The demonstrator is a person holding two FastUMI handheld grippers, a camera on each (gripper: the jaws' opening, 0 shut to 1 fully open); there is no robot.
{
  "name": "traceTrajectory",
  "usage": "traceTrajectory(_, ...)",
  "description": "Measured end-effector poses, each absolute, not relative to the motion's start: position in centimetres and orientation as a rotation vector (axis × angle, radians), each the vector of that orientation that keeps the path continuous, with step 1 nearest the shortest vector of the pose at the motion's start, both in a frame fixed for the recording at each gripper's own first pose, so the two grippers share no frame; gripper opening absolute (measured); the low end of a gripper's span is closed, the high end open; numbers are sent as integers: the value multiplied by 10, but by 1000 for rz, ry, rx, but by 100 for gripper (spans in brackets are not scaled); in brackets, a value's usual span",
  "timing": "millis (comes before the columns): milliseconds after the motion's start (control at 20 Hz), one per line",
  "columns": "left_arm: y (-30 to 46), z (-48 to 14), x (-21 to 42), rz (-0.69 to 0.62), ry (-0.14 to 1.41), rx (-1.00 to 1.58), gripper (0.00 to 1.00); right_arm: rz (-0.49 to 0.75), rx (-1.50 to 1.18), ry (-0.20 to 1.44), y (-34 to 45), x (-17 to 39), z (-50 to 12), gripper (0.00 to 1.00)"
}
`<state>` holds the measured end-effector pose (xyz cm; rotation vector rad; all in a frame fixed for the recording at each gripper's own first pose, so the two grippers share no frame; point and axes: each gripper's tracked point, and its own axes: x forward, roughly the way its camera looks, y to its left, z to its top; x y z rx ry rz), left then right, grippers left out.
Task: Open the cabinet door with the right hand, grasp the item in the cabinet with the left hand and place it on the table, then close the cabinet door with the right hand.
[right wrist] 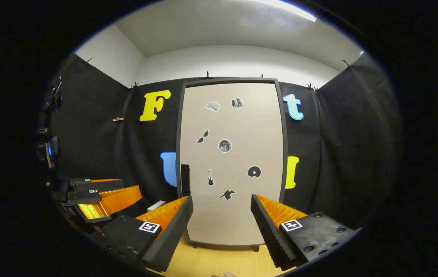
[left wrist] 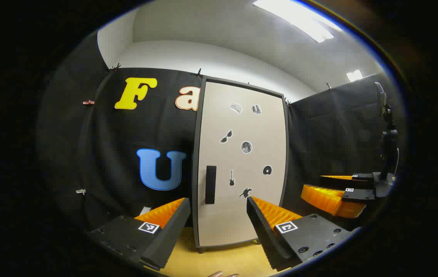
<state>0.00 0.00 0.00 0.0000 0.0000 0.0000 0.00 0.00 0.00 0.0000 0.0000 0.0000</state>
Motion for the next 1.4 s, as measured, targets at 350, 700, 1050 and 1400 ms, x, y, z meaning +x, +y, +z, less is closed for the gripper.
traceTrajectory(350,1,8,-1,0,-7,36,94,-14,-13,-3,1,-8,3,98)
traceTrajectory(700,-1,5,-6,-13,-3,7,94,-44,-6,-4,-4,-18,5,98)
traceTrajectory(1050,4,2,-5,-25,6,2,94,-58,-27,11,5,-17,-1,98)
traceTrajectory(1400,18,3,-5,-38,2,-4,94,-73,-20,21,20,-14,-6,98)
